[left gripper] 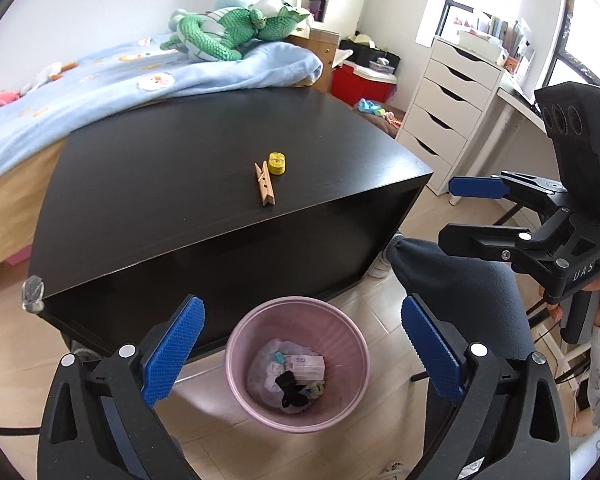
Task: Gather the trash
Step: 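Reach the left gripper to the wooden clothespin and close on it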
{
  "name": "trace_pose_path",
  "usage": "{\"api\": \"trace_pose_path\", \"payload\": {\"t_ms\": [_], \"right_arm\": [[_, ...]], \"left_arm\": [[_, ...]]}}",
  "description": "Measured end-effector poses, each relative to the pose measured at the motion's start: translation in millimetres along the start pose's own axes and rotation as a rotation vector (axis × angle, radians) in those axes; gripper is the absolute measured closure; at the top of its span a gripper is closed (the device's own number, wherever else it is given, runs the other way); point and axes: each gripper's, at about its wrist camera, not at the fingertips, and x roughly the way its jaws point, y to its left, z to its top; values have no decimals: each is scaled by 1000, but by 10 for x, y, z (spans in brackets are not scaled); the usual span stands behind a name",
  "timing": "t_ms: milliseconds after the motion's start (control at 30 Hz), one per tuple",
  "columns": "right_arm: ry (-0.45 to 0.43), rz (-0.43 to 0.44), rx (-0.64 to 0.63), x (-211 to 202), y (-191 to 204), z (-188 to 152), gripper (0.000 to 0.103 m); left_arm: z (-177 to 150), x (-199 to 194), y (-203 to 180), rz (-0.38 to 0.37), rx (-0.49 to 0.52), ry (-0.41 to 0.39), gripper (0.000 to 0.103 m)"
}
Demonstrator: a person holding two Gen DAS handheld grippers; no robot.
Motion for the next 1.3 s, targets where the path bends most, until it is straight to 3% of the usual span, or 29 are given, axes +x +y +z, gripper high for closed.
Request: {"api": "trace_pose_path", "payload": {"t_ms": [367, 767, 1033, 1300], "right_arm": [[-8, -1, 14, 13, -61, 70, 3], [-11, -33, 28, 131, -320, 401, 3], [2, -76, 44, 232, -532, 543, 3], [15, -98, 79, 280, -724, 517, 3]], "left_arm": [[116, 12, 74, 10, -25, -18, 8], [526, 278, 224, 7, -54, -12, 8], [872, 690, 280, 36, -45, 46, 8], [1002, 1142, 304, 81, -52, 129, 8]]}}
